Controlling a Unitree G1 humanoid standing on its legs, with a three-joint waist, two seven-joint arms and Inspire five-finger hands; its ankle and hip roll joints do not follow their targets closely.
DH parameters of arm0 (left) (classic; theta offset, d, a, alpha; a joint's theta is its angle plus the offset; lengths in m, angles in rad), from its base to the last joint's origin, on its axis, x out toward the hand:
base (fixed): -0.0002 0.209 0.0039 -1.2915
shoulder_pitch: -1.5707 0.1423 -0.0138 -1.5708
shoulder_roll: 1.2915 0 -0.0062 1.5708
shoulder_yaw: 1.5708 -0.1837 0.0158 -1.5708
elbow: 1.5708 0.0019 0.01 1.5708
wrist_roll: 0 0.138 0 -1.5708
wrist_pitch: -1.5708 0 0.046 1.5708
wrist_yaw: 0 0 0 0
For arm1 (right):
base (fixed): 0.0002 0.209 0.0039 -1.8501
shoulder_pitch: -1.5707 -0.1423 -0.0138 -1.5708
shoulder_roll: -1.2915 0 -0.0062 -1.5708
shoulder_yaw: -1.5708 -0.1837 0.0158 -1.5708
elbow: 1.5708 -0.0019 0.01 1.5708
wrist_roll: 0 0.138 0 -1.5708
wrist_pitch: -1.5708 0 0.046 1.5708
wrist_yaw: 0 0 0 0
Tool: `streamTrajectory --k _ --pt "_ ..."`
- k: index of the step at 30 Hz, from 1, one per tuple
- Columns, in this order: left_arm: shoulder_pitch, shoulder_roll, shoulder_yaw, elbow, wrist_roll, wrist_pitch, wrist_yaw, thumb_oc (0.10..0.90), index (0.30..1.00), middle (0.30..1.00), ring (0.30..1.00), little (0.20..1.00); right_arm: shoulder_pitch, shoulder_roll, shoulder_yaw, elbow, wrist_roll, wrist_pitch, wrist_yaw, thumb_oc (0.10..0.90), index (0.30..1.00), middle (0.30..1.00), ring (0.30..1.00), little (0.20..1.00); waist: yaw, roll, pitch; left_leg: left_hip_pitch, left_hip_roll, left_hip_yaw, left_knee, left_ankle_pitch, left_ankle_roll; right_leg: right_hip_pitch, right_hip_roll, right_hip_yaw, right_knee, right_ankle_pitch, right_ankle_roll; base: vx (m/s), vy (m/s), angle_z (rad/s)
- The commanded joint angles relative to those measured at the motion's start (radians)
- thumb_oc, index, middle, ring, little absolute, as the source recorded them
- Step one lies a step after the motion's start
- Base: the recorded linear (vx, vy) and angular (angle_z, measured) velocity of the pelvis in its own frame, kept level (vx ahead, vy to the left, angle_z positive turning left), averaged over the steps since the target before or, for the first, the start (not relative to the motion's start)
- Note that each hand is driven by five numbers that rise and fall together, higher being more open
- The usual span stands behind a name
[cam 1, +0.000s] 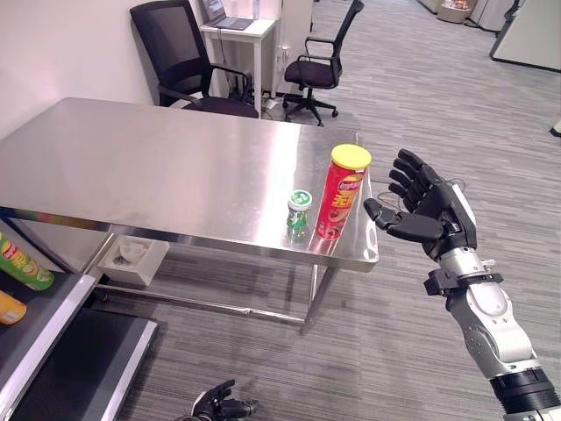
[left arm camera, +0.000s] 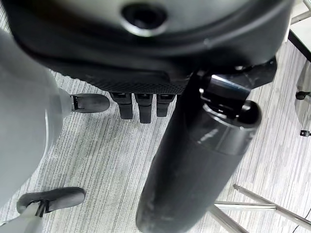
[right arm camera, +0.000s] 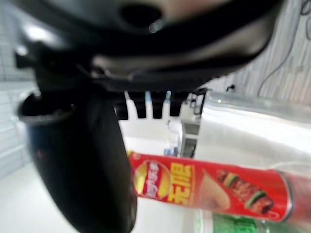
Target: Put the goods on the table back onto the shelves and tidy them up.
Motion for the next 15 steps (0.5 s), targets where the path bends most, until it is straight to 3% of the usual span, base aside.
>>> streamTrajectory --k 1,15 --pt "-0.087 0.013 -0.051 0.003 -0.018 -0.032 -0.005 0.800 0.900 0.900 0.900 0.900 -0.167 -0.068 -0.078 -0.002 0.000 -0.076 -0.033 0.800 0.900 0.900 0.900 0.900 0.059 -0.013 -0.009 0.118 -0.005 0.033 0.012 -0.141 -0.001 0.044 -0.047 0.044 0.006 -0.012 0.044 0.01 -0.008 0.10" --pt "-0.075 0.014 -0.069 -0.012 -0.033 -0.033 0.001 0.800 0.900 0.900 0.900 0.900 -0.313 -0.082 0.015 0.124 -0.018 -0.050 -0.057 0.800 0.900 0.900 0.900 0.900 0.085 -0.021 -0.005 0.114 -0.010 0.019 0.012 -0.142 0.000 0.052 -0.055 0.026 0.006 -0.011 0.046 0.00 -0.001 0.01"
